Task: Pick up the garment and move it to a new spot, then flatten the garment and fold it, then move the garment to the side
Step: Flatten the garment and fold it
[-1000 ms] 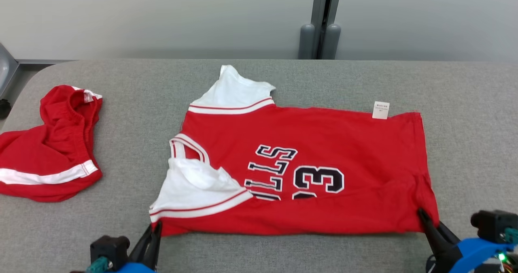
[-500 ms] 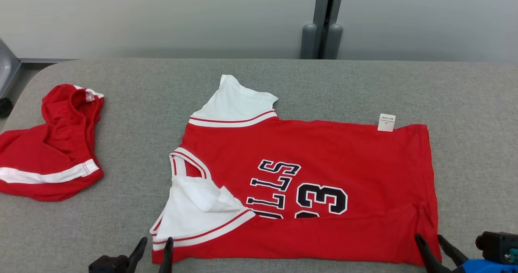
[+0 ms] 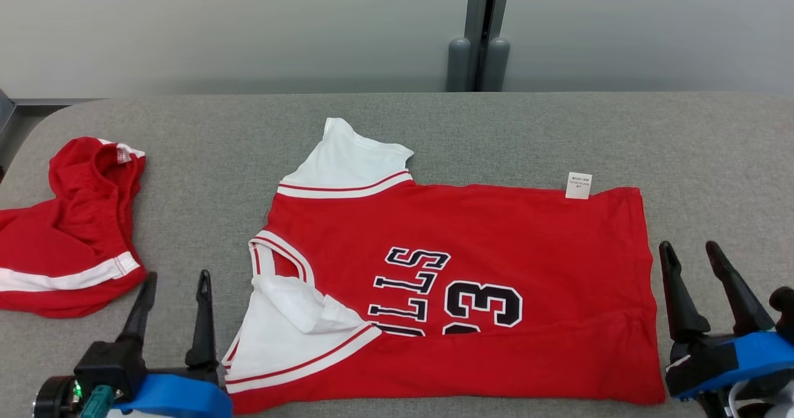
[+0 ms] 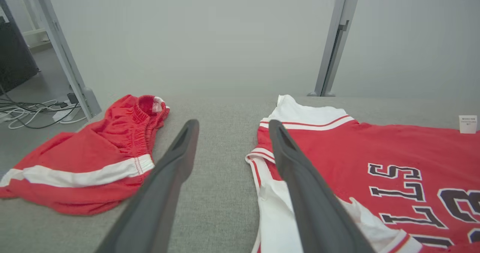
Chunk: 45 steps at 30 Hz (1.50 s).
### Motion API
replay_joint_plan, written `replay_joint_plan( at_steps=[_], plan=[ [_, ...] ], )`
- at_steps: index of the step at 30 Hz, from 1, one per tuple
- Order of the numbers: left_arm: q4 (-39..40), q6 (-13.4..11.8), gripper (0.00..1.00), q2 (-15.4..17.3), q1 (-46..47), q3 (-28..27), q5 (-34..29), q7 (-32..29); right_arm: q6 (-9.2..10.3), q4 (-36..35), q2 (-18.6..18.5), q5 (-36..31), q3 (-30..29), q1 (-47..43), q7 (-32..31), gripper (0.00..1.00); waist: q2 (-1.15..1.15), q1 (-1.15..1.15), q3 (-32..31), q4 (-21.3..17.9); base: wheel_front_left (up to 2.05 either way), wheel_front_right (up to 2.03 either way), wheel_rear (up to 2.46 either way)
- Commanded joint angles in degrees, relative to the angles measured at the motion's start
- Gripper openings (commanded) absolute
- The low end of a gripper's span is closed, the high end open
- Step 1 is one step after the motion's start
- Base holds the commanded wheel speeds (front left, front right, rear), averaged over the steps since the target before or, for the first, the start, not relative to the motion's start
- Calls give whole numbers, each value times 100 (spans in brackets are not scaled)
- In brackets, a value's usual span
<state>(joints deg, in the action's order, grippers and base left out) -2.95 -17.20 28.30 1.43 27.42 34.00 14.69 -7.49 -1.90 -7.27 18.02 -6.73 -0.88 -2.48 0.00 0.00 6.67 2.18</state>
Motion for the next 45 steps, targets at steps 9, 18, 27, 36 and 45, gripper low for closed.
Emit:
replay_joint_plan(
  at_steps=[9, 18, 27, 36, 45],
  plan=[
    [371, 125, 100, -367, 271, -1047, -838, 55, -1, 519, 108, -244, 267, 546, 878, 100, 0, 0, -54, -53, 0, 0, 0],
    [-16, 760, 100, -777, 303, -1580, -1374, 56, -1, 1271, 210, -414, 330, 865, 1444, 100, 0, 0, -138, -101, 0, 0, 0],
    [-572, 1527, 100, -1113, 312, -1881, -1608, 56, -1, 1745, 309, -557, 294, 884, 1713, 100, 0, 0, -232, -112, 0, 0, 0],
    [-920, 1885, 100, -1412, 283, -2141, -1814, 57, -1, 1880, 391, -714, 291, 744, 1755, 100, 0, 0, -306, -97, 0, 0, 0],
    [-1057, 2076, 100, -1577, 246, -2384, -2024, 57, -1, 1915, 417, -759, 276, 724, 1761, 100, 0, 0, -349, -93, 0, 0, 0]
  ],
)
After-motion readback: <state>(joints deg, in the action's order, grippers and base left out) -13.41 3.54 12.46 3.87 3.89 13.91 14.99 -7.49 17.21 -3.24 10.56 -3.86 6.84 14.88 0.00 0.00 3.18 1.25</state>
